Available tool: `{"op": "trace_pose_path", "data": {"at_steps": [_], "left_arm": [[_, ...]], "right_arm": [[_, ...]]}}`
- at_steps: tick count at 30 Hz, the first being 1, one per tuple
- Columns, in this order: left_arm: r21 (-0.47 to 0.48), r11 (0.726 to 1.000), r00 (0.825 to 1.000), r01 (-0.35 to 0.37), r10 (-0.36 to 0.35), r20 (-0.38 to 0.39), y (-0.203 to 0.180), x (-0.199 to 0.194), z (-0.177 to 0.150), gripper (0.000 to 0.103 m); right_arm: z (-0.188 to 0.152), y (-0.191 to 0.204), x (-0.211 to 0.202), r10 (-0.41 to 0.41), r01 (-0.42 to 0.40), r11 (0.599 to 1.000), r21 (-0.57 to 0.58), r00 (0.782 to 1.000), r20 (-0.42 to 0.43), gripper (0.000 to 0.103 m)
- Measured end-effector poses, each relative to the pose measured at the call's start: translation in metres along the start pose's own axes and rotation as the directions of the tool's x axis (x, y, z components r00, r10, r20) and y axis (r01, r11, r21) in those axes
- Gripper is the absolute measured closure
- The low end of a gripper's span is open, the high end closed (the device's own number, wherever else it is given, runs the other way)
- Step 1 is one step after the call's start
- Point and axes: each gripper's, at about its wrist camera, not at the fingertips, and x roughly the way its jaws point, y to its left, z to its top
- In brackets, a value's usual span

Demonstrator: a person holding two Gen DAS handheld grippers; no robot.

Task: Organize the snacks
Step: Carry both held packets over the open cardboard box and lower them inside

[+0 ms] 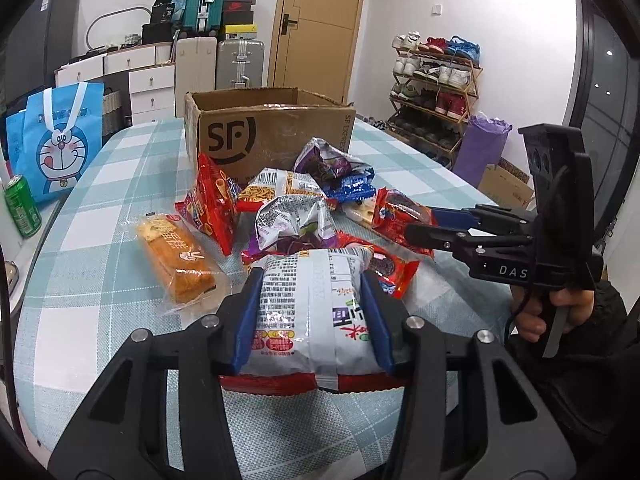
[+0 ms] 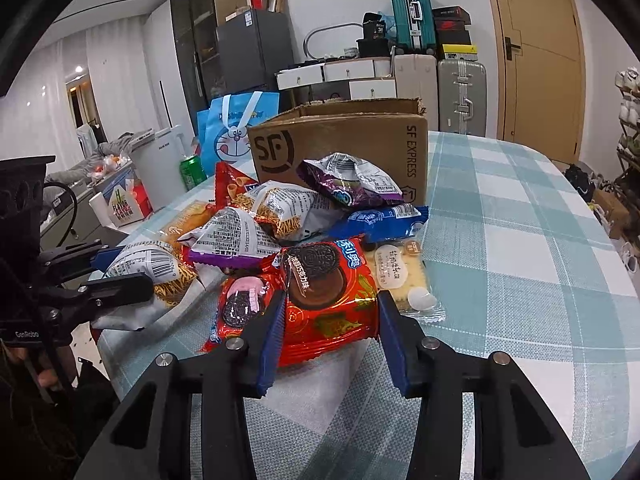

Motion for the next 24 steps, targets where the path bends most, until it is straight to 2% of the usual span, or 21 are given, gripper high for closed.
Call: {"op": "trace_pose_path", "data": {"at_steps": [12,24], "left_arm": [[-0.065,0.998,0.995,-0.005,0.011,0.098,0.007,-0.033,0.013,0.059],[-0.09,0.992,0.98,-0.094,0.108,0.17,0.017,-0.042,0.046,0.058]], "right_arm": [[0.011,-0.003,-0.026,0.032,-0.035,0.999,0.033,0.993,0.11,0.058],[0.036,-0.015,-0.044,0.029,-0.048,0.994,0.097,0.981,0.193,0.058]]}}
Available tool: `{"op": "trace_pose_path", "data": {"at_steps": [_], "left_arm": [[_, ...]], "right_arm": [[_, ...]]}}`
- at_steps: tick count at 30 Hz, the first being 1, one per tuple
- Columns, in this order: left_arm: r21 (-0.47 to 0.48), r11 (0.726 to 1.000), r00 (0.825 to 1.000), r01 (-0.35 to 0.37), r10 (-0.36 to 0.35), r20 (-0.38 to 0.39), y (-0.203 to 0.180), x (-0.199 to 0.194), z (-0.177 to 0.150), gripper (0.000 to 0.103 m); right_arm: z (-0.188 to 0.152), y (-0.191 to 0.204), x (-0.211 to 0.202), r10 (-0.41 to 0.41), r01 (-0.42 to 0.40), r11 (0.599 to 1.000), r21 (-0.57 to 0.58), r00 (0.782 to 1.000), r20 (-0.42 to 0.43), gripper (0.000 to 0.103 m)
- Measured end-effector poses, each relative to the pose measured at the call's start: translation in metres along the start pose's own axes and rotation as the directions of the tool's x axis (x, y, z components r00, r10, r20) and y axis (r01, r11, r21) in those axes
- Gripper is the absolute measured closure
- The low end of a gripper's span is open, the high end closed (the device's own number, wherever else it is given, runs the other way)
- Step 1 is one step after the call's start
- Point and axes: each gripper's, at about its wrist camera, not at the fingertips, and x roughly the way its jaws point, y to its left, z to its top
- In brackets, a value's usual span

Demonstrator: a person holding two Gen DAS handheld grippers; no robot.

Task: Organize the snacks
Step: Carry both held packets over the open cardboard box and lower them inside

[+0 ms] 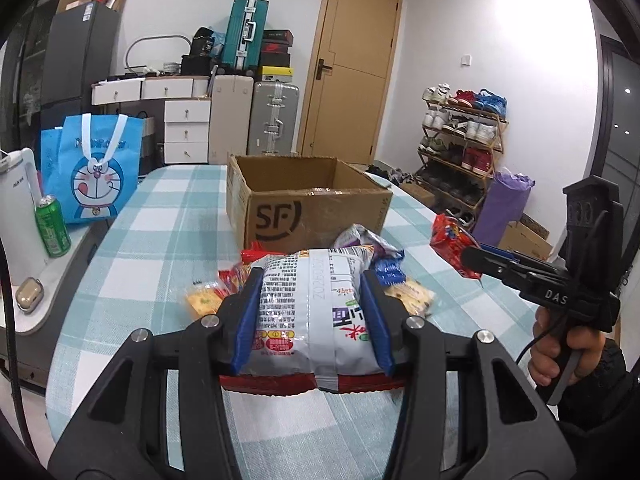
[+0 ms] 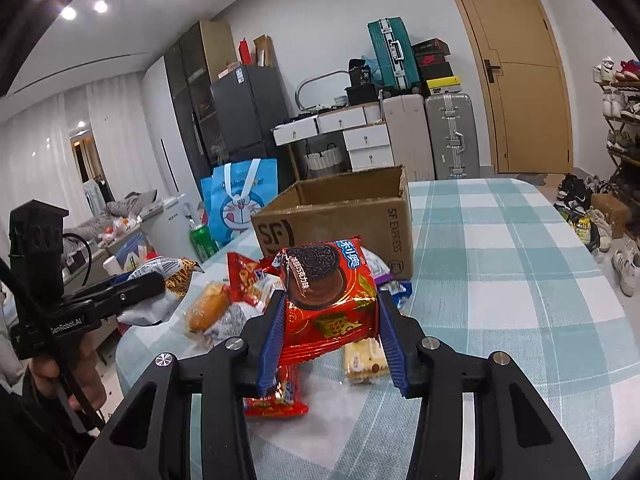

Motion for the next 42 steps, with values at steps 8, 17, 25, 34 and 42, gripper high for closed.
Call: {"op": "trace_pose_path", "data": {"at_steps": [8,17,25,34,42], "left_arm": [[-0.019,0.998,0.998,-0.058,0.059,0.039,0.008,0.009,0.031,0.058],[-0.046,0.995,0.994,-0.092,0.095,0.051,0.016,0.023,0.061,0.058],[-0.032,0.993,0.99,-0.117,0.119,0.076,0.018,0.042,0.089,0.058],[-0.056,0.99,0.99,-0.127,0.131,0.059,0.028,0.076,0.113,0.058],[-0.057,0.988,0.989,-0.146,0.147,0.03,0.031,0.114,0.129,0.058]], "right_arm": [[0.027,0.006,0.001,0.013,-0.013,1.0,0.004,0.999,0.041,0.058],[0.051,0.008,0.005,0.03,-0.031,0.999,0.016,0.998,0.059,0.058],[0.075,0.01,0.019,0.028,-0.029,0.999,0.012,0.998,0.058,0.058],[0.098,0.007,0.041,0.044,-0.046,0.999,0.027,0.998,0.051,0.058],[0.107,-0.006,0.069,0.041,-0.042,0.997,0.072,0.999,0.021,0.058]]}}
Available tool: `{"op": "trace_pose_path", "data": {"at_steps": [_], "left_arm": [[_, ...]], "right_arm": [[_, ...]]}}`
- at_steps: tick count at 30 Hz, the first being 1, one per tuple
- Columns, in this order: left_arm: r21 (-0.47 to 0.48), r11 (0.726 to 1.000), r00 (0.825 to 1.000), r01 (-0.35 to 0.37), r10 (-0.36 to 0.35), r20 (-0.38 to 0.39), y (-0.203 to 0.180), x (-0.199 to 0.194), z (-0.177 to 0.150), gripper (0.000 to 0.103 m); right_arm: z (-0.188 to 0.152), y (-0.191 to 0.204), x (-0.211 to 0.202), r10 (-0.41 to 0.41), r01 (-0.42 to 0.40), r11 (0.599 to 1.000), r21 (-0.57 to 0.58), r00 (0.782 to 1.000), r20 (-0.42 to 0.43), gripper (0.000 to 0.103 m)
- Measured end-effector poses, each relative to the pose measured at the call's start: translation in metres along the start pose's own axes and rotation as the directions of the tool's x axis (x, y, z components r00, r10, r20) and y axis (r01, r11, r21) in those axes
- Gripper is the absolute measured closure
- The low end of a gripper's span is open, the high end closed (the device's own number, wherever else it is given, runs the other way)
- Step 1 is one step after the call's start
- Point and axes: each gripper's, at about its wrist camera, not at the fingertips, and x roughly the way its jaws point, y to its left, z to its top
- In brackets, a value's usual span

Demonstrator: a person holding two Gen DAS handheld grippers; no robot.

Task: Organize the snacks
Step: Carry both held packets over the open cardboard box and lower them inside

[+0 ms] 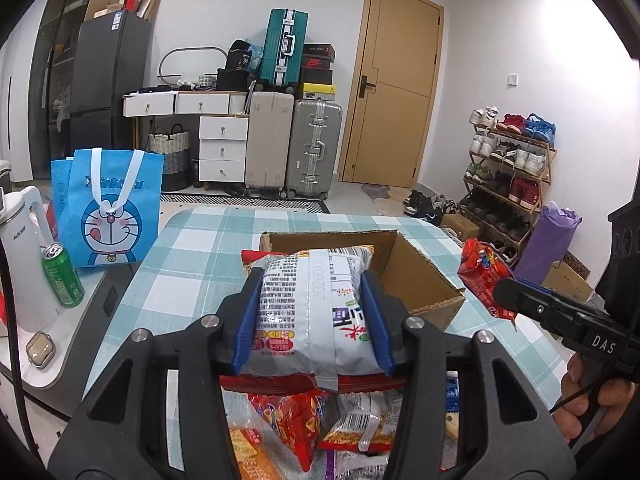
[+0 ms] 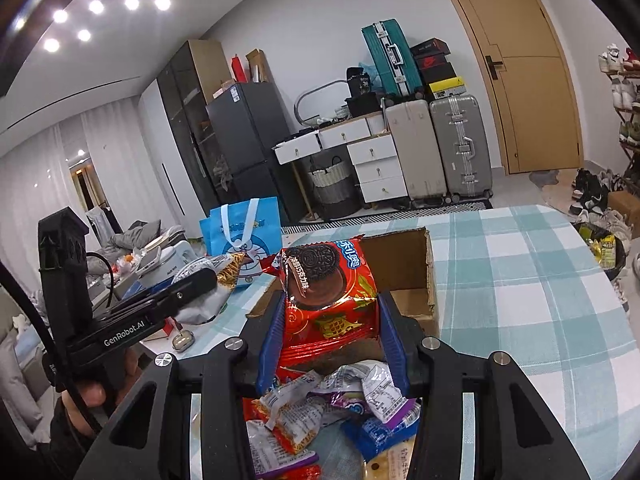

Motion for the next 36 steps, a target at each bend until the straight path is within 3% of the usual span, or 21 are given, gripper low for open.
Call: {"op": "trace_pose_path", "data": {"at_steps": [10,22,36], "left_arm": [[-0.002,1.0,0.999,-0.007,0.007,-0.047,-0.005,0.051,0.009,0.058],[0.025,1.0,0.994,-0.02,0.022,-0.103,-0.019,0.1,-0.004,0.058],[0.09,0.995,0.993,-0.053,0.062,-0.102,-0.015,0.114,-0.016,0.058]], "right_arm": [[0.011,-0.016,0.039,-0.009,0.012,0.999,0.041,0.998,-0.059,0.058],[0.013,-0.03,0.078,-0.03,0.038,0.997,0.062,0.991,-0.131,0.058],[0.008,-0.041,0.1,-0.044,0.063,0.994,0.091,0.98,-0.196,0.058]]}}
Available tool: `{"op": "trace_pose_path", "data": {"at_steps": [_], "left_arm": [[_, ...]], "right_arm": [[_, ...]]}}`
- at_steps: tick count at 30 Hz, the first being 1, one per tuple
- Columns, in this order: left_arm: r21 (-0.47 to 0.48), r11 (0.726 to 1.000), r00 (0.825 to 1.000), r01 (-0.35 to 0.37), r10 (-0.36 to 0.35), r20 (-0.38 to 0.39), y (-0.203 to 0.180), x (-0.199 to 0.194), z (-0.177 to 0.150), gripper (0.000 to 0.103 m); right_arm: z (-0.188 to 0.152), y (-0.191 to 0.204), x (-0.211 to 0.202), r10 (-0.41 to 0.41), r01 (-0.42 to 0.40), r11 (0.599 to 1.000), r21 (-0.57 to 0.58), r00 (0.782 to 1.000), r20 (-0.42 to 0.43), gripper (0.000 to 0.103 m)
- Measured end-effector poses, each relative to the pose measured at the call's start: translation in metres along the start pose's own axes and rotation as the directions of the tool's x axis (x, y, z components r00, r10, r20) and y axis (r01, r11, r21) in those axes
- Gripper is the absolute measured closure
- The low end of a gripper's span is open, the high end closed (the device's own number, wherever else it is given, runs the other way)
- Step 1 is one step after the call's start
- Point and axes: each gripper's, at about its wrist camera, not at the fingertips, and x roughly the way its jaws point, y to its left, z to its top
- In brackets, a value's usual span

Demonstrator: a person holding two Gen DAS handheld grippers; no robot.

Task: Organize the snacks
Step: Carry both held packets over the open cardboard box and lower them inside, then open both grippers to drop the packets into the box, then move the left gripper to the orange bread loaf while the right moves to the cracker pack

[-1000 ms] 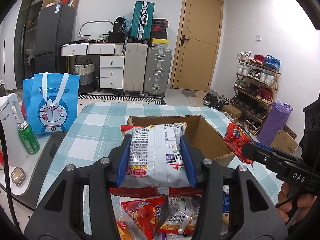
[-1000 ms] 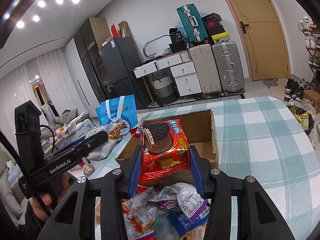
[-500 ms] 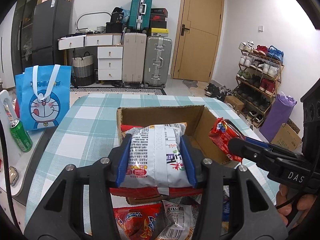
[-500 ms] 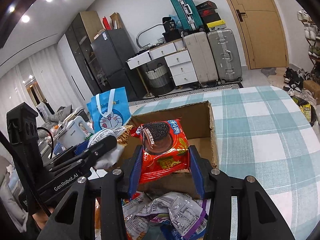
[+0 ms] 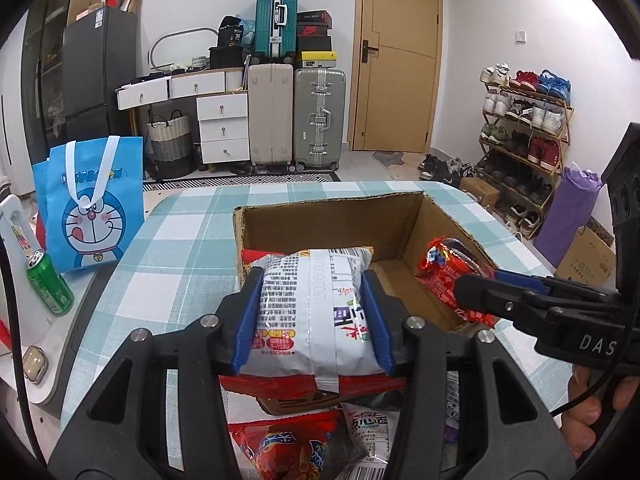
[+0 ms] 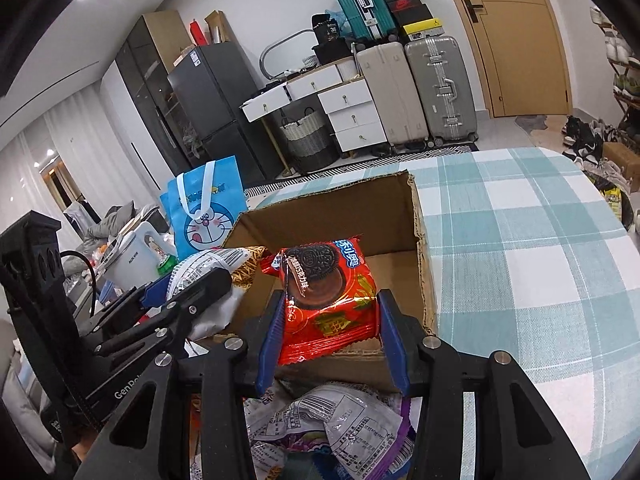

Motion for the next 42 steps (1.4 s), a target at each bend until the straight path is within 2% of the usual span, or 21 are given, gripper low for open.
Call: {"op": "trace_pose_path", "data": {"at_steps": [6,10,14,16,18,19,20,21,22,23,24,26,28,30,35,42], "left_arm": [[0.028,1.0,1.0,-0.005,0.005,-0.001,0.004,0.002,-0.001,0.058],[0.018,1.0,1.0,-0.003,0.003,-0.007,0.007,0.002,-0.002,0.058],[0.025,1.0,1.0,-0.006,0.007,-0.016,0.008,0.0,-0.003,0.058],[0.019,1.0,1.0,0.0,0.001,-0.021,0.009,-0.001,-0.002,0.058],[0.008,1.0,1.0,0.011,-0.011,-0.027,0.011,-0.004,-0.002,0.057],[0.005,1.0,0.999,0.023,-0.023,-0.029,0.012,-0.007,-0.002,0.054],[0.001,1.0,0.999,0.028,-0.028,-0.023,0.014,-0.011,-0.002,0.052],[-0.002,0.999,0.999,0.033,-0.033,-0.019,0.014,-0.014,-0.003,0.043],[-0.006,0.999,0.999,0.041,-0.041,-0.016,0.016,-0.019,-0.003,0.03],[-0.012,0.999,0.999,0.05,-0.05,-0.01,0.017,-0.025,-0.004,0.024],[-0.017,0.998,0.998,0.059,-0.059,0.001,0.018,-0.032,-0.005,0.019],[-0.005,0.997,0.997,0.071,-0.071,0.009,0.018,-0.044,-0.008,0.016],[0.014,0.998,0.998,0.065,-0.065,0.0,0.016,-0.055,-0.013,0.001],[0.023,0.998,0.998,0.057,-0.057,0.007,0.014,-0.067,-0.019,0.001],[0.021,0.998,0.998,0.058,-0.057,-0.031,0.017,-0.089,-0.039,0.001],[-0.003,1.0,0.998,0.023,-0.023,-0.065,0.029,-0.107,-0.064,0.001]], "right_arm": [[-0.003,0.002,-0.001,0.008,-0.007,1.0,0.018,0.999,-0.037,0.058],[-0.004,0.002,-0.002,0.047,-0.043,0.997,0.069,0.997,-0.06,0.058],[-0.004,0.002,-0.001,0.038,-0.034,0.997,0.065,0.998,-0.054,0.058],[-0.005,0.002,-0.002,0.044,-0.041,0.997,0.069,0.998,-0.045,0.055],[-0.005,0.004,-0.005,0.059,-0.057,0.997,0.06,0.998,-0.03,0.048],[-0.006,0.006,-0.008,0.061,-0.06,0.997,0.04,0.998,-0.024,0.045],[-0.007,0.01,-0.012,0.048,-0.048,0.999,0.004,0.999,-0.01,0.036],[-0.008,0.013,-0.017,0.037,-0.037,0.999,-0.025,0.999,0.008,0.026],[-0.009,0.015,-0.021,0.03,-0.029,0.999,-0.042,0.999,0.022,0.02],[-0.01,0.017,-0.026,0.015,-0.013,0.998,-0.056,0.999,0.037,0.009],[-0.011,0.018,-0.031,0.008,-0.005,0.998,-0.063,0.999,0.048,0.006],[-0.015,0.019,-0.041,0.011,-0.006,0.997,-0.083,0.998,0.061,0.002],[-0.019,0.019,-0.049,0.006,0.001,0.994,-0.106,0.998,0.06,0.001],[-0.025,0.019,-0.057,-0.018,0.026,0.992,-0.126,0.998,0.059,0.001],[-0.041,0.018,-0.073,-0.081,0.086,0.981,-0.173,0.996,0.038,0.001],[-0.054,0.015,-0.089,-0.106,0.107,0.981,-0.164,0.994,0.015,0.001]]}}
